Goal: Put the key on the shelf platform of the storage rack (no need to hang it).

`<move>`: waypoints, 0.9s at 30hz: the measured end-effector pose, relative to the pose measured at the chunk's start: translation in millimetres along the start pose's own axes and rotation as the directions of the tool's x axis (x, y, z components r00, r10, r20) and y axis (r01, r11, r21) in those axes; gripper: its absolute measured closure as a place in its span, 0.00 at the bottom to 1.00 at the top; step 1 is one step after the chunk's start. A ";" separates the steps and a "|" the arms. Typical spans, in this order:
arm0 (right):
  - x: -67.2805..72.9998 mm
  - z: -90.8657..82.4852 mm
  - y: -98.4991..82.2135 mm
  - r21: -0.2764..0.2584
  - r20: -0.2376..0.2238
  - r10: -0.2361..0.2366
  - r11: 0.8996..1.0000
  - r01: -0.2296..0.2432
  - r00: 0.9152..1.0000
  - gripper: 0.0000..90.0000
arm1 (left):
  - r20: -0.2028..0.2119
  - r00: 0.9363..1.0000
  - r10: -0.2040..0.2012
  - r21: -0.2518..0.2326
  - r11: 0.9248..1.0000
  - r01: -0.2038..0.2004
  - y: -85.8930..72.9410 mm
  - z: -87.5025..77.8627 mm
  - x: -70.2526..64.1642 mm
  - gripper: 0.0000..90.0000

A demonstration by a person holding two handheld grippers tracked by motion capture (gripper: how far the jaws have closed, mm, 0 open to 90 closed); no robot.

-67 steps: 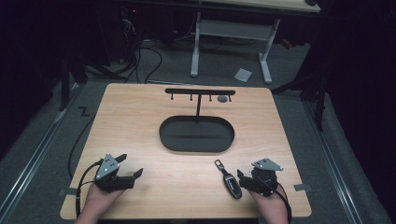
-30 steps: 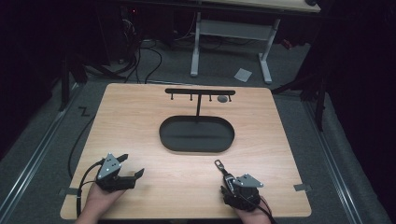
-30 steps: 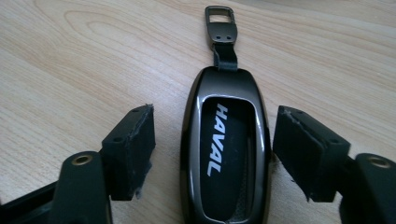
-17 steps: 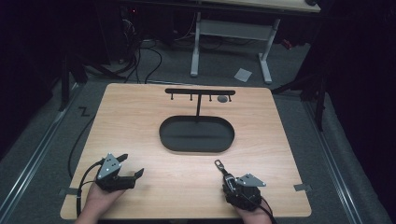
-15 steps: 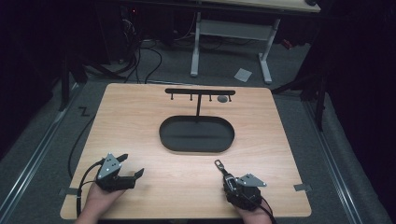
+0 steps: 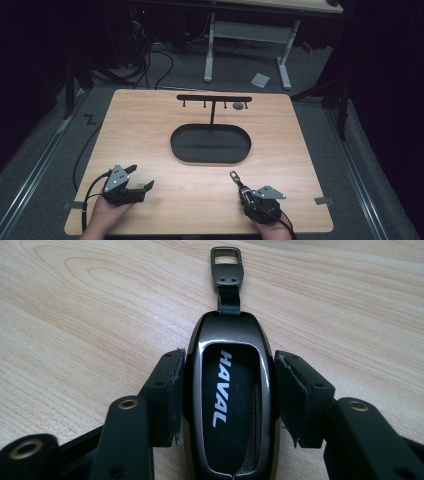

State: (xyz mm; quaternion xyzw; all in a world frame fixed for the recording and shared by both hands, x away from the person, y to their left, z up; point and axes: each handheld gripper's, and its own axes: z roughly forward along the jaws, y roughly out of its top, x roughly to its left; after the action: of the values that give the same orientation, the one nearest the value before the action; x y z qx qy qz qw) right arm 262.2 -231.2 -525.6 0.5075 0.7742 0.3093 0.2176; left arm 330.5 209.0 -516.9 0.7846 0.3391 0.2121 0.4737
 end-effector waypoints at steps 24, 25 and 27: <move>-11.2 -22.7 39.6 -0.118 0.025 0.013 0.993 -0.010 1.000 0.54 | -0.001 1.000 -0.006 -0.005 1.000 0.006 -0.4 -1.5 1.4 0.18; -11.6 -23.0 42.6 -0.119 0.029 0.009 0.993 -0.006 1.000 0.54 | -0.001 1.000 -0.006 -0.006 1.000 0.006 -0.4 -1.7 1.5 0.18; -12.5 -23.5 48.0 -0.120 0.031 0.005 0.993 -0.001 1.000 0.54 | -0.002 1.000 -0.007 -0.007 1.000 0.006 -0.4 -2.0 1.7 0.18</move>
State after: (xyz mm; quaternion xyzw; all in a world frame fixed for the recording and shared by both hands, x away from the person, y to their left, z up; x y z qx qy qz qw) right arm 283.0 -234.6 -474.9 0.4994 0.7499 0.3479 0.2593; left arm 330.2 211.6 -516.3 0.7815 0.3414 0.2128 0.4768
